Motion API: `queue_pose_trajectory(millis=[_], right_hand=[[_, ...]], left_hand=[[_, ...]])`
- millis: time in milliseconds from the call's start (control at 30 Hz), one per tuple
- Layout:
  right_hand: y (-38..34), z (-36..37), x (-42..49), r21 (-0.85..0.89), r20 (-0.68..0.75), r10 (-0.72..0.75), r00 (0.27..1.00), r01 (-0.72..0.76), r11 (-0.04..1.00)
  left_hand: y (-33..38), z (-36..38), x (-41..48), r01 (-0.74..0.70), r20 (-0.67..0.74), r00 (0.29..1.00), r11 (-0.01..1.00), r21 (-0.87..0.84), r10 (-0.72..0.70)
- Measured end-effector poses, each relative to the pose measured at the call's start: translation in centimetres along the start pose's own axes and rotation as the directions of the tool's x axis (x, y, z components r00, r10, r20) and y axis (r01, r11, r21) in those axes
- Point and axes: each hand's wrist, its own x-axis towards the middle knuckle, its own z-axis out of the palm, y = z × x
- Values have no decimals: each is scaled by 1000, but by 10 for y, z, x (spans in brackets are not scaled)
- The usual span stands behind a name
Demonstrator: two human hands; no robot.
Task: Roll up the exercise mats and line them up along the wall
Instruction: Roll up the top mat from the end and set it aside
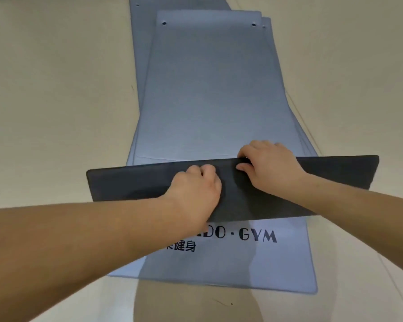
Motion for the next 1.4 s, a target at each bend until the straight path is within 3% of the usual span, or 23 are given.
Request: queue_pose_trajectory(millis=[67, 167, 333, 433, 567, 733, 900, 1033, 1300, 1400], right_hand=[[0, -8, 18, -137, 12, 18, 1000, -16, 990], [-7, -15, 27, -317, 62, 63, 996, -40, 948], [-23, 5, 14, -281, 443, 192, 876, -67, 957], [-26, 40, 8, -299, 368, 185, 911, -72, 951], [-13, 65, 9, -239, 225, 132, 965, -77, 968], [13, 66, 16, -188, 190, 71, 979, -35, 982], [18, 68, 32, -189, 258, 80, 963, -31, 981], [15, 69, 32, -227, 370, 90, 925, -4, 974], [27, 67, 19, 45, 544, 2, 839, -31, 999], [32, 64, 12, 141, 642, -34, 766, -75, 987]], left_hand=[[7, 16, 15, 77, 75, 994, 997, -1, -76], [10, 33, 45, 126, 72, 990, 991, -40, -123], [-9, 63, 69, 108, -43, 992, 982, -158, -116], [-22, 84, 66, 110, -72, 988, 954, -278, -134], [-22, 94, 63, 146, -111, 977, 954, -263, -180], [-14, 90, 57, 204, -118, 966, 957, -208, -231], [-27, 110, 53, 237, 0, 969, 932, -272, -247], [-37, 109, 60, 156, 42, 988, 939, -305, -151], [-38, 87, 59, -12, 168, 982, 924, -381, 82], [-36, 72, 55, -53, 247, 955, 910, -411, 167]])
